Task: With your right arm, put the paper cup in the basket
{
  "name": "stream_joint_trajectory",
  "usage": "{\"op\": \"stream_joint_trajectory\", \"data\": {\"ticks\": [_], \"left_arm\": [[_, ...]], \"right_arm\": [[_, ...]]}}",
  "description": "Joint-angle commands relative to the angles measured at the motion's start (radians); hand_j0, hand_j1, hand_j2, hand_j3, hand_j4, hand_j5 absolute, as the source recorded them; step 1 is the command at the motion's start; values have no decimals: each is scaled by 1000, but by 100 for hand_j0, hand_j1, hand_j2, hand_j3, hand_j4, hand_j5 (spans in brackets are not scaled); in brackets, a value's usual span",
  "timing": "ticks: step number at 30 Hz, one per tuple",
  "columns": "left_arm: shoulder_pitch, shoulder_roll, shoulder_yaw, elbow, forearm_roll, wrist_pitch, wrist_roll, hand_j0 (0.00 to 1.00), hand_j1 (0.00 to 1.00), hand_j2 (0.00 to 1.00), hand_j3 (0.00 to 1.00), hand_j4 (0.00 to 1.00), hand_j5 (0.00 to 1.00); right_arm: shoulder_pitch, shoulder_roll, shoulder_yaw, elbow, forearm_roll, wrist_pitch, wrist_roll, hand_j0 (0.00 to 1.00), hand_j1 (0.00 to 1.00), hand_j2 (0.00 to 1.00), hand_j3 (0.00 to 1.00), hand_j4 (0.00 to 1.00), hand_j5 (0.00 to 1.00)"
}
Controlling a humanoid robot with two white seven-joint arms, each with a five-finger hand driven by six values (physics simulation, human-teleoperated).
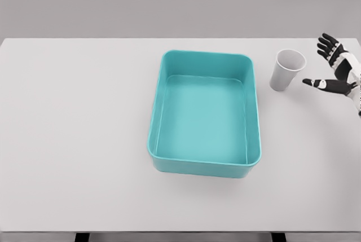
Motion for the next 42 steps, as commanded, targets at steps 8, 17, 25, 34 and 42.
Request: {"op": "stream_joint_trajectory", "data": {"ticks": [8, 17, 25, 34, 42], "left_arm": [[0, 0, 0, 0, 0, 0, 0, 100, 100, 100, 100, 100, 100], [0, 0, 0, 0, 0, 0, 0, 100, 100, 100, 100, 100, 100], [2, 0, 0, 0, 1, 0, 0, 100, 100, 100, 100, 100, 100], [0, 0, 0, 0, 0, 0, 0, 100, 100, 100, 100, 100, 100], [2, 0, 0, 0, 0, 0, 0, 100, 100, 100, 100, 100, 100]], "right_arm": [[-26, 30, 21, 116, 14, 31, 0, 100, 100, 100, 100, 100, 100], [-66, 55, 46, 116, 14, 56, 0, 100, 100, 100, 100, 100, 100], [-72, 67, 47, 116, 14, 62, 0, 100, 100, 100, 100, 100, 100], [-72, 89, 49, 108, 18, 62, 0, 100, 100, 100, 100, 100, 100], [-72, 98, 55, 116, 18, 62, 0, 100, 100, 100, 100, 100, 100]]}}
